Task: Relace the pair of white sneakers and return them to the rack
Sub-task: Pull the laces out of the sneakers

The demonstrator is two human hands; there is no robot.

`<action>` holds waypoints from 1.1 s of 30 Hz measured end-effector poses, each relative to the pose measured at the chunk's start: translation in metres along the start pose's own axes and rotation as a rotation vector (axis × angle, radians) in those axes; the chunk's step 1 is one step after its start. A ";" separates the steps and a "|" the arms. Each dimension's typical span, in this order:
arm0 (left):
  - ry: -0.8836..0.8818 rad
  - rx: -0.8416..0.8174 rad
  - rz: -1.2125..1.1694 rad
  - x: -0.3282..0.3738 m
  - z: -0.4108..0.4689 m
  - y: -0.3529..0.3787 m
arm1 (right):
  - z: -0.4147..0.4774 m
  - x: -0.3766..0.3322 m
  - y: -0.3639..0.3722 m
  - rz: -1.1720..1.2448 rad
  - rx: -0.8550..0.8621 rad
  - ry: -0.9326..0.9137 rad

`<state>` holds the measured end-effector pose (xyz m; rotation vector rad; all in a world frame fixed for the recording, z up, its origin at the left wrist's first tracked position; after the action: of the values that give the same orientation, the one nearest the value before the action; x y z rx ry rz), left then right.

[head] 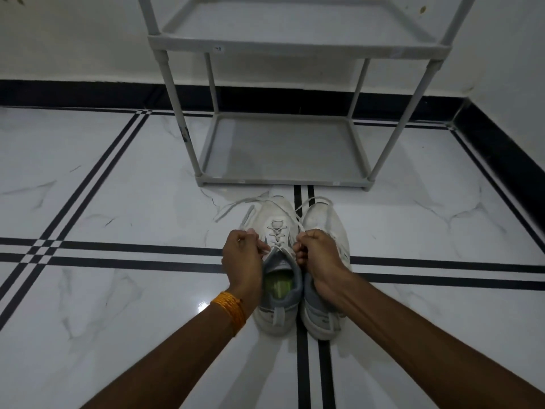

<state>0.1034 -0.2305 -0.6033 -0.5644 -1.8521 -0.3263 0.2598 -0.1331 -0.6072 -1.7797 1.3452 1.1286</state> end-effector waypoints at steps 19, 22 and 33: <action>0.760 -0.716 0.557 0.148 -0.041 0.076 | -0.039 -0.115 0.036 -0.350 -0.394 -0.345; 0.701 -0.701 0.538 0.141 -0.037 0.071 | -0.036 -0.127 0.027 -0.262 -0.350 -0.379; 1.252 -0.391 0.839 0.159 -0.072 0.067 | -0.027 -0.148 0.022 -0.484 -0.147 -0.535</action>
<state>0.1539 -0.1726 -0.4328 -1.0261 -0.2737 -0.3398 0.2292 -0.1004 -0.4622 -1.6139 0.4958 1.3130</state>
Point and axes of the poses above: each hand's wrist, its own z-axis towards the middle knuckle, its own y-axis out of the palm, x = y × z, the point moved 10 cm from there along z, towards the middle knuckle, and after that the axes turned 3 degrees about -y, right-handed, at the moved point
